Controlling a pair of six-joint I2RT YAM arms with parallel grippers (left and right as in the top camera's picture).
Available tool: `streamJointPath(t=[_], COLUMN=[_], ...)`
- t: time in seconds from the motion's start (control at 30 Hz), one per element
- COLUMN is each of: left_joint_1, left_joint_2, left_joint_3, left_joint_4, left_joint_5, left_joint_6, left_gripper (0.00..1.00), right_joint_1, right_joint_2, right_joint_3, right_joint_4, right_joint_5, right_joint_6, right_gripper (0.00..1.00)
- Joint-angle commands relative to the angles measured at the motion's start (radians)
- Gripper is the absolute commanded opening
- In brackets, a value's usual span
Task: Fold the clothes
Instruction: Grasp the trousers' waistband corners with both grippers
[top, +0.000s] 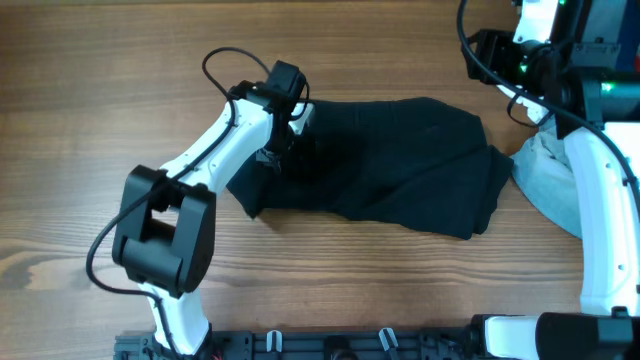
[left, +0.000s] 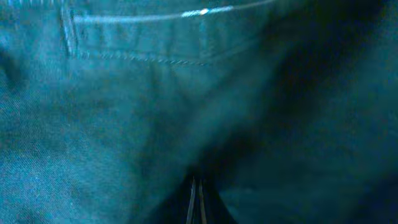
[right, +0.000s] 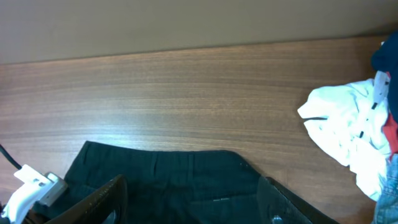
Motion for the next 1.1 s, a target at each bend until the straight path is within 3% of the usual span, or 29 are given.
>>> streamJointPath(t=[0.0,0.2,0.33,0.53,0.57,0.8,1.07], left_joint_1=[0.01,-0.01,0.014,0.137,0.151,0.219,0.266], left_joint_2=[0.04,0.048,0.048,0.046,0.046,0.069,0.171], left_joint_3=[-0.005,-0.02,0.0,0.255,0.291,0.35,0.35], left_joint_4=[-0.033,-0.081,-0.069,-0.161,-0.158,0.032,0.087], left_joint_5=[-0.001,0.023,0.029,0.142,0.142,0.138,0.139], left_joint_6=[-0.087,-0.176,-0.184,-0.182,-0.17,-0.042,0.082], left_gripper=[0.04,0.04,0.09,0.74,0.78,0.87,0.83], right_joint_1=[-0.001,-0.001,-0.001,0.001,0.001,0.001,0.001], right_joint_2=[0.046,0.129,0.191,0.282,0.292,0.319,0.319], right_joint_3=[-0.002,-0.003,-0.003,-0.003,-0.003,-0.003,-0.003], right_joint_4=[0.002,-0.006,-0.014,-0.022,-0.021,-0.023,-0.032], right_joint_5=[-0.018,-0.095,-0.106,-0.106,-0.106,-0.06,-0.052], right_joint_6=[0.015,0.014,0.002,-0.023,-0.023,-0.045,-0.05], right_gripper=[0.67,0.67,0.68,0.68,0.68,0.69,0.69])
